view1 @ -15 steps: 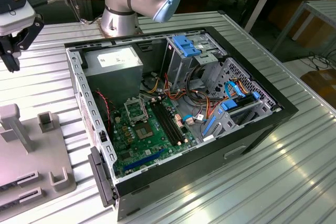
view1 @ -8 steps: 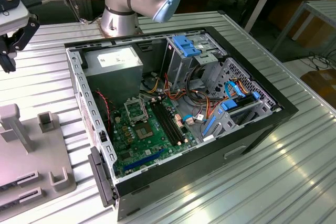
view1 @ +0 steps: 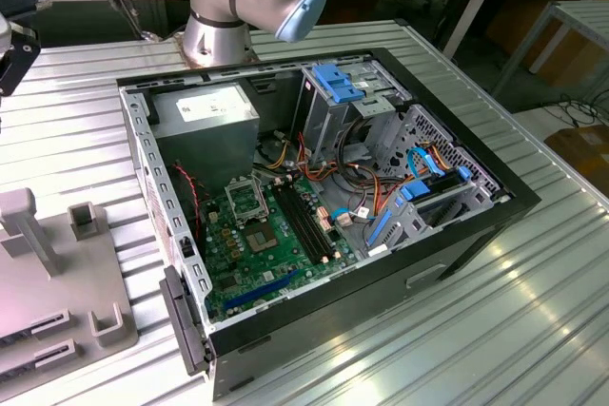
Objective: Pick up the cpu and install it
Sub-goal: 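Reach for the cpu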
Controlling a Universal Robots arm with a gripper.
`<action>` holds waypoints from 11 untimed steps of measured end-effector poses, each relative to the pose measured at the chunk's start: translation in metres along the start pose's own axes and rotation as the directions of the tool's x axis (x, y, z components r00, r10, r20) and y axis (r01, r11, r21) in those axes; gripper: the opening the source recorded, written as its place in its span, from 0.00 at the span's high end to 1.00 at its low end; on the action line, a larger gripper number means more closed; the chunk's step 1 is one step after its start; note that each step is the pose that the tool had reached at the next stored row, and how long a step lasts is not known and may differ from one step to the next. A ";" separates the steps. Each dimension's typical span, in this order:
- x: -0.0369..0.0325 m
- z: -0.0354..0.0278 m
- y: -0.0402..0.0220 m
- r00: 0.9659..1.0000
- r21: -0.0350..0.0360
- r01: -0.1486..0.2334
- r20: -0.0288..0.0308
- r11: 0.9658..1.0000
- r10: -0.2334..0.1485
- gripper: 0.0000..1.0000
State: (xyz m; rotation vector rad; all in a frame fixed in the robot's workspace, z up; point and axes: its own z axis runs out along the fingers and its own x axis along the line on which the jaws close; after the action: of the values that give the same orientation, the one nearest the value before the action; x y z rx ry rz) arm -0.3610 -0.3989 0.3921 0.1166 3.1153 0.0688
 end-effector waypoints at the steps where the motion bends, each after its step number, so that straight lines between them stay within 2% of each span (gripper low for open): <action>1: 0.0000 0.0000 0.0000 1.000 0.000 0.000 0.000 1.000 0.000 0.89; 6: 0.0014 0.0000 0.0000 1.000 0.000 0.000 0.000 1.000 0.000 0.89; 11: 0.0129 -0.0002 -0.0010 1.000 0.000 -0.003 0.000 1.000 0.003 0.89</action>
State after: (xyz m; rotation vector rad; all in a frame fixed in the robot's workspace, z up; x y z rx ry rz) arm -0.3739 -0.3989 0.3920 0.1207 3.1156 0.0695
